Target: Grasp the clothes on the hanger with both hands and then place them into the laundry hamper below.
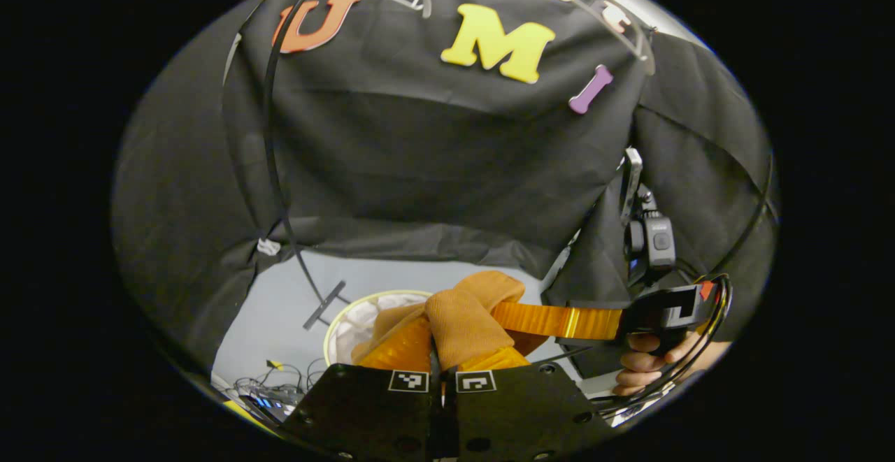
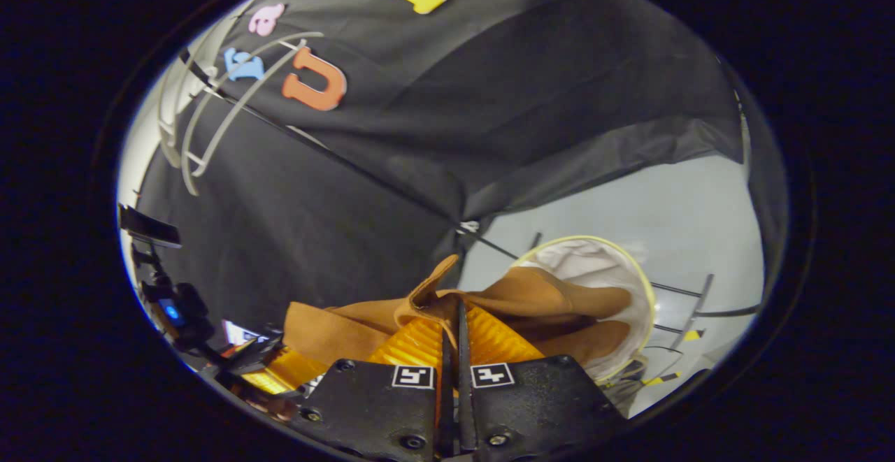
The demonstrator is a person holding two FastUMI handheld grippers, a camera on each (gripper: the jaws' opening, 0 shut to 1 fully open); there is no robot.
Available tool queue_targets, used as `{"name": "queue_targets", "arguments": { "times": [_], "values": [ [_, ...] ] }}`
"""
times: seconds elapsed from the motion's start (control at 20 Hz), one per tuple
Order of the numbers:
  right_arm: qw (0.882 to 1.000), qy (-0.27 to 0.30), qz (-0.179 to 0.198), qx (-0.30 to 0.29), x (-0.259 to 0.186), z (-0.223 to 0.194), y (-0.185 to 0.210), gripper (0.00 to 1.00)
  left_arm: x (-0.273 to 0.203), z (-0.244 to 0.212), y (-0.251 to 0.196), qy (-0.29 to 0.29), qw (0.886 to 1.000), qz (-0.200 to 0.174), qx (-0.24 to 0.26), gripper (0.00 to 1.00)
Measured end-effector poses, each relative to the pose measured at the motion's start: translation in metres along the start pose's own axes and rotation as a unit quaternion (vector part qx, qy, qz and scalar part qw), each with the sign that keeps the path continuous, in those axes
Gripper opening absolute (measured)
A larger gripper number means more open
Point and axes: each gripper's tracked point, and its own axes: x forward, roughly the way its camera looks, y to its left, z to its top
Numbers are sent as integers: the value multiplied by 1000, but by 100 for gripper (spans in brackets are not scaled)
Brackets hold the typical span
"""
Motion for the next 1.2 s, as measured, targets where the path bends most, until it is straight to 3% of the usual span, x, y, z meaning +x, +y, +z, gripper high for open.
{"name": "queue_targets", "arguments": {
  "times": [0.15,0.2,0.25,0.35,0.5,0.55,0.6,0.65,0.7,0.9,1.2],
  "values": [
    [995,51,-78,-21,16,-26,-26,8,19,-32,18,72,996,51,12,2],
    [994,61,-89,-24,12,-28,-24,14,24,-36,17,80,996,48,14,0],
    [992,70,-104,-29,10,-26,-28,27,31,-38,13,85,995,43,17,0],
    [987,62,-139,-46,7,-20,-40,43,29,-31,16,87,995,44,35,31],
    [982,39,-173,-64,-8,-10,-47,57,24,-34,26,85,994,45,45,77],
    [980,30,-186,-68,-12,-8,-50,66,16,-39,27,86,994,44,44,97],
    [977,20,-201,-74,-17,-10,-55,71,10,-42,29,87,994,43,42,90],
    [973,9,-216,-79,-24,-8,-58,80,5,-41,30,87,994,44,41,99],
    [970,-2,-230,-82,-29,-9,-59,81,-2,-39,33,84,995,45,42,94],
    [957,-64,-269,-87,-69,-5,-48,81,-32,-23,46,68,994,62,53,97],
    [938,-179,-276,-112,-165,13,-10,81,-88,8,21,6,997,46,67,97]
  ]
}}
